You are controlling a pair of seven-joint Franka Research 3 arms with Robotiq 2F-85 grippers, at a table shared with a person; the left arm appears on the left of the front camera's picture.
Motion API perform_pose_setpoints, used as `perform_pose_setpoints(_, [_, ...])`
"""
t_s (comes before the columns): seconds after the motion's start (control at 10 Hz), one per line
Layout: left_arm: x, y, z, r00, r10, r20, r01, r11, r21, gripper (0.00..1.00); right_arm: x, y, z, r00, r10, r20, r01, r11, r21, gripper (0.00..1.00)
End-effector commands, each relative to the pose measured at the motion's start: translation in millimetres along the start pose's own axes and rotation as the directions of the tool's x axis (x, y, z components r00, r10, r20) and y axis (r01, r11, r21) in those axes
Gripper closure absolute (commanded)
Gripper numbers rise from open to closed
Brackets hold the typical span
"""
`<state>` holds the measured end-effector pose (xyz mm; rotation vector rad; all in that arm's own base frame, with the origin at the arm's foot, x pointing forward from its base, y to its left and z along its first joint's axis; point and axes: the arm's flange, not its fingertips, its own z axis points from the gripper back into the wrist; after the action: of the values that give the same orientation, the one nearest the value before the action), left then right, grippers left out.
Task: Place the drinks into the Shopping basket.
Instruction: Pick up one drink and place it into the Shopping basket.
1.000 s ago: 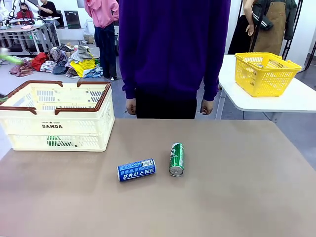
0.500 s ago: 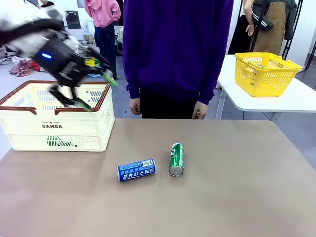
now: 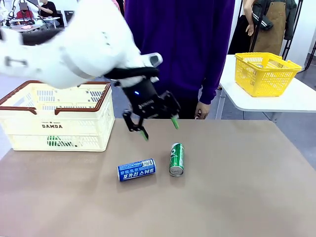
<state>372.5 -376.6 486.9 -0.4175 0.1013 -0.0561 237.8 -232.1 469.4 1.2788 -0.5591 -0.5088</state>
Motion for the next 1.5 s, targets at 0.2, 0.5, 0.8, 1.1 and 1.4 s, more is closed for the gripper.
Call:
perform_pose_setpoints(0.2, [49.2, -42.1, -53.9, 0.997, -0.082, -0.007, 0.082, 0.982, 0.170, 0.00, 2.0, 2.4, 0.0, 1.000, 0.012, 0.008, -0.012, 1.000, 0.023, 0.00])
perform_pose_setpoints(0.5, [51.5, -47.9, -84.7, 0.984, -0.153, 0.095, 0.132, 0.970, 0.205, 0.00, 2.0, 2.4, 0.0, 1.000, 0.012, 0.008, -0.012, 1.000, 0.023, 0.00])
perform_pose_setpoints(0.8, [54.6, -48.9, -108.3, 0.954, -0.255, 0.160, 0.202, 0.937, 0.286, 0.00, 2.0, 2.4, 0.0, 1.000, 0.012, 0.008, -0.012, 1.000, 0.023, 0.00])
perform_pose_setpoints(1.1, [57.7, -44.6, -122.0, 0.947, -0.285, 0.148, 0.231, 0.925, 0.303, 0.00, 2.0, 2.4, 0.0, 1.000, 0.012, 0.008, -0.012, 1.000, 0.023, 0.00])
perform_pose_setpoints(1.4, [67.8, -30.8, -162.8, 0.949, -0.286, 0.136, 0.227, 0.914, 0.336, 0.00, 2.0, 2.4, 0.0, 1.000, 0.012, 0.008, -0.012, 1.000, 0.023, 0.00])
